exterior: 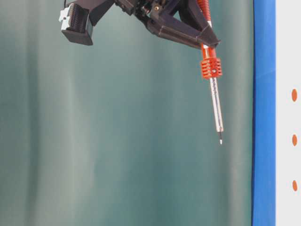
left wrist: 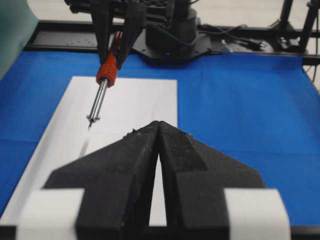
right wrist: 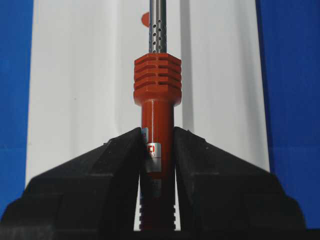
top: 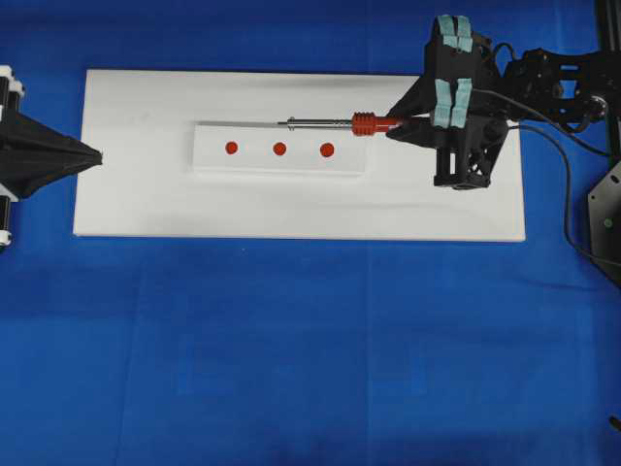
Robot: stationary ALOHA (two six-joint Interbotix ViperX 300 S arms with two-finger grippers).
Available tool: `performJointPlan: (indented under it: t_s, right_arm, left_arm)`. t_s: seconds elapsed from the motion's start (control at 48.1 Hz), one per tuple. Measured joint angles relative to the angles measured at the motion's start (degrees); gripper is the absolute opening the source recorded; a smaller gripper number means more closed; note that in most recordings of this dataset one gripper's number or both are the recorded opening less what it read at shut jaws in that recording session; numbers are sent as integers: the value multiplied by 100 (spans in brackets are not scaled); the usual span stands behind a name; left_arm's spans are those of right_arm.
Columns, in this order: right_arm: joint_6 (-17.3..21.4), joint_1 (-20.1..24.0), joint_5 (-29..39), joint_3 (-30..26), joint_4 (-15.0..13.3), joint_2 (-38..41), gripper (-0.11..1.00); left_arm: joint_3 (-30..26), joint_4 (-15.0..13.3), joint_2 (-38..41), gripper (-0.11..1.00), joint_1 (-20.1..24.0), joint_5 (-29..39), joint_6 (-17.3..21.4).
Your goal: Touch the tip of the soldering iron to the mark.
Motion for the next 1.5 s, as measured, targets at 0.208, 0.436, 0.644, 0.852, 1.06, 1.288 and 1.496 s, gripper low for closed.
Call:
performJointPlan:
  t_s: [0.208, 0.436, 0.644, 0.852, 1.06, 1.288, 1.496]
  right_arm:
    - [0, -18, 53, 9, 0, -35, 6]
    - [9, -132, 229, 272, 0, -316, 6]
    - [0, -202, 448, 598, 0, -738, 6]
    - [0, -237, 642, 844, 0, -1090, 6]
    - [0, -299, 650, 905, 0, -1178, 6]
    - [0, -308, 642, 905, -26, -1178, 6]
    - [0, -308, 642, 905, -26, -1178, 6]
  left_arm:
    - [0, 0, 0, 2, 0, 0, 0]
    - [0, 0, 0, 2, 0, 0, 0]
    - [0, 0, 0, 2, 0, 0, 0]
    - [0, 0, 0, 2, 0, 0, 0]
    - [0, 0, 0, 2, 0, 0, 0]
    - [0, 0, -9, 2, 0, 0, 0]
    - [0, 0, -9, 2, -9, 0, 0]
